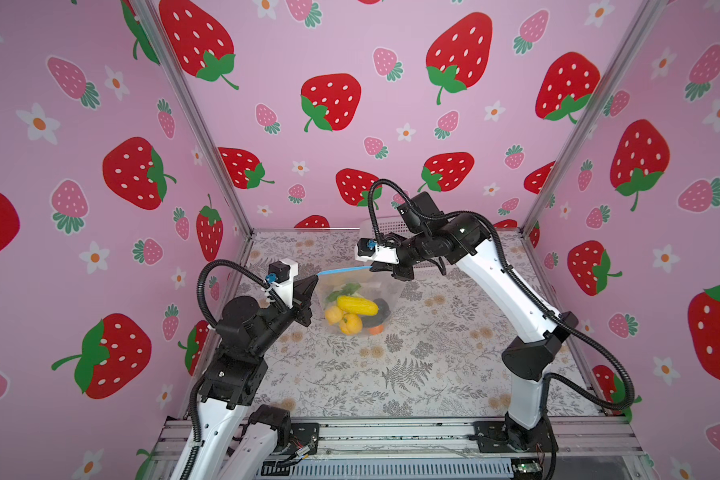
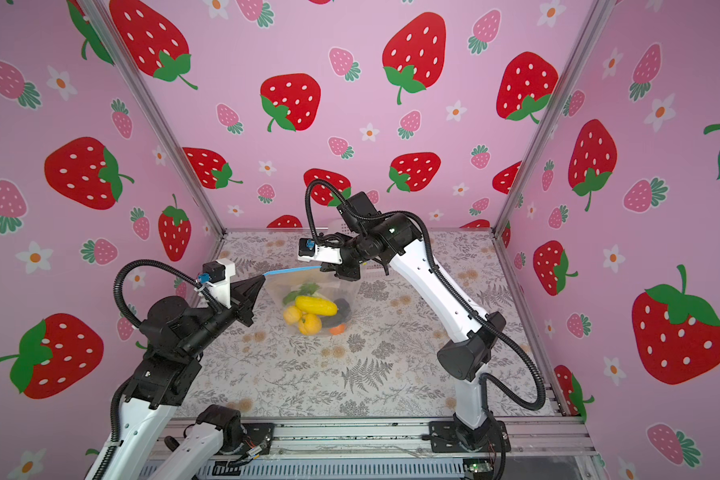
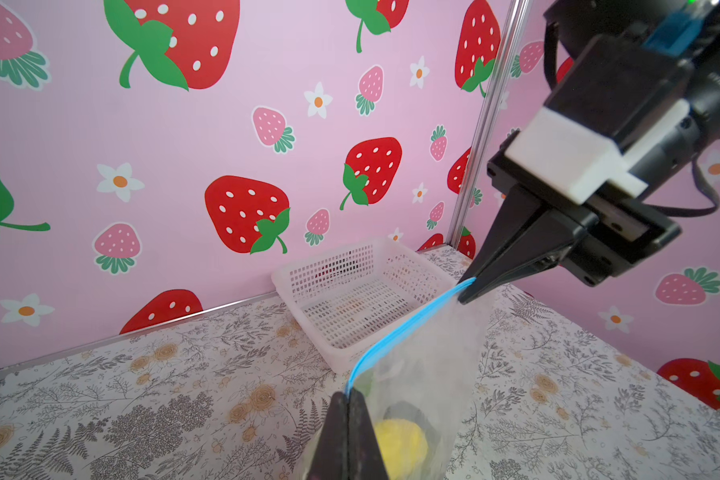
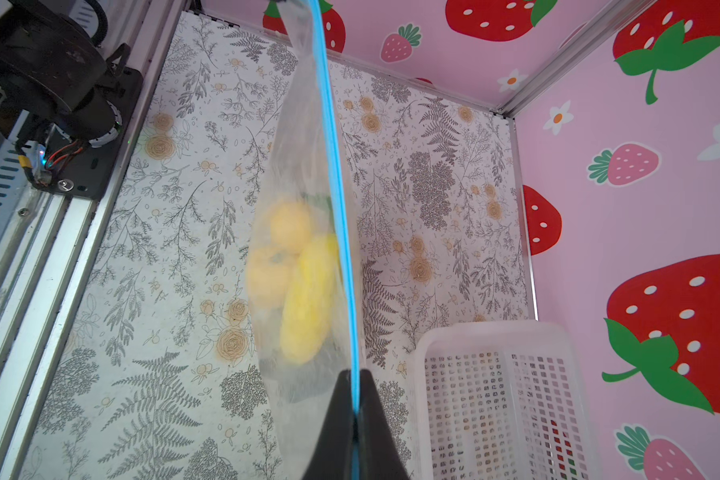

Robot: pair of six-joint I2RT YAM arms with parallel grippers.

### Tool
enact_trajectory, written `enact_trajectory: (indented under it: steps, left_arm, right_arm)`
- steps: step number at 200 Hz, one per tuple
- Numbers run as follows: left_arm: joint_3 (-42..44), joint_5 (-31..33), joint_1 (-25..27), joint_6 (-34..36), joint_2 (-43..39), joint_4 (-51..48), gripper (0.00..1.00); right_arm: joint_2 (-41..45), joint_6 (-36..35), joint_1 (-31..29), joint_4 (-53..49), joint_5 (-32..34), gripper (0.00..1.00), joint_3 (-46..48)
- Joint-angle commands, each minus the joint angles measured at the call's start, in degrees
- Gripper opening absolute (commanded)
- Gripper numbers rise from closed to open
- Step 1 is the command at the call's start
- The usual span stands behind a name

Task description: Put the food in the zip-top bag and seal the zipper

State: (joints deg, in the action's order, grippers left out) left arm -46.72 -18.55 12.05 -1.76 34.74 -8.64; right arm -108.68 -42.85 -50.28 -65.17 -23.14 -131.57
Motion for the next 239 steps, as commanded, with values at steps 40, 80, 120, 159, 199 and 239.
enact_trajectory:
  steps: [40, 80, 120, 159, 199, 239]
  left_arm:
    - [2.8, -0.5, 0.5, -4.3, -9.6, -8.0, 0.00]
    - [5.5, 1.8, 1.8, -5.7, -17.1, -12.1, 0.00]
    - [5.2, 2.5, 2.0, -4.6, -16.4, -11.1, 0.30]
    - [4.8, 1.7, 1.9, -5.6, -11.3, -6.6, 0.59]
    - [5.4, 3.2, 2.0, -7.0, -8.5, -2.3, 0.80]
    - [5.2, 8.3, 1.9, -7.4, -6.6, 0.3, 0.90]
  right_arm:
    - [11.7, 14.3, -6.4, 6.0, 1.8, 0.00, 13.3]
    - [15.2, 24.5, -12.1, 7.1, 5.3, 0.00, 19.6]
    - [14.7, 36.2, -13.6, 6.3, 7.4, 0.00, 21.3]
    - [13.6, 44.9, -13.8, 7.3, 2.6, 0.04, 23.5]
    - [16.6, 52.8, -12.6, 15.4, 3.6, 0.02, 25.1]
    - [15.7, 64.9, -11.9, 26.6, 2.8, 0.00, 27.3]
